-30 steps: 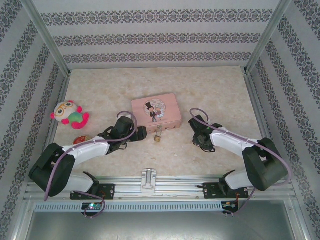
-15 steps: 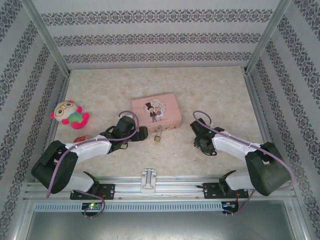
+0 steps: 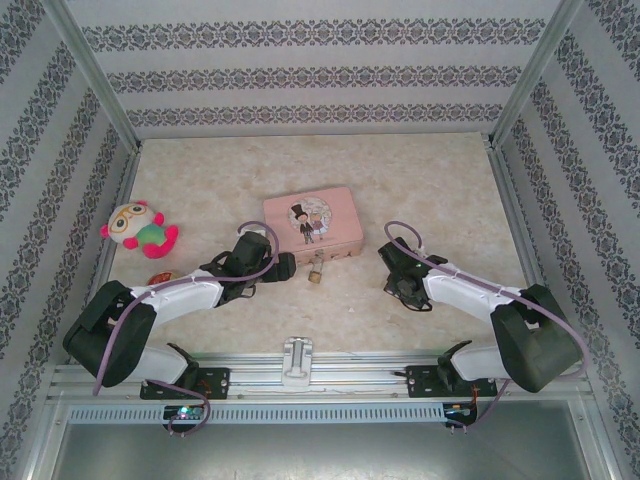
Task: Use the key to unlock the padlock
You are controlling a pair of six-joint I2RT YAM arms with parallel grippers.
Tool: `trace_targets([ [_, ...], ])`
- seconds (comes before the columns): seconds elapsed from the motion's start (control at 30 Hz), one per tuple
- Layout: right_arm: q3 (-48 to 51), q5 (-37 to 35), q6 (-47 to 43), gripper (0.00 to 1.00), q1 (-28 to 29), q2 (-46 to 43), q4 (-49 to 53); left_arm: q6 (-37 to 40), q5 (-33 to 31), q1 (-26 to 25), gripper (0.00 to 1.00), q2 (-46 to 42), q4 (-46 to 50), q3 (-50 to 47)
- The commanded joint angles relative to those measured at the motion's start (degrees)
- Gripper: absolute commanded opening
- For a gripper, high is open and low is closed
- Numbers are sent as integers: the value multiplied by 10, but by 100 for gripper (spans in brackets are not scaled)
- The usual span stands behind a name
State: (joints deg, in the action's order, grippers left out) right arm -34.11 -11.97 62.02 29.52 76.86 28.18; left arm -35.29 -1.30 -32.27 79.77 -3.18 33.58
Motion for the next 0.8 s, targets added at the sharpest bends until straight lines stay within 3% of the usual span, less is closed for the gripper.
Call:
trace_targets([
  [0.0, 3, -3, -2, 9, 7, -4, 18, 7, -33, -4, 97, -17, 3, 20],
  [0.13, -17, -20, -26, 0, 11, -15, 52, 7, -37, -4, 98, -34, 11, 20],
  [0.43, -77, -43, -104, 0, 28, -85, 124, 18, -22, -3, 98, -80, 7, 19],
  [0.77, -177, 55, -224, 0, 28, -149, 137, 43, 12, -4, 100, -135, -6, 13],
])
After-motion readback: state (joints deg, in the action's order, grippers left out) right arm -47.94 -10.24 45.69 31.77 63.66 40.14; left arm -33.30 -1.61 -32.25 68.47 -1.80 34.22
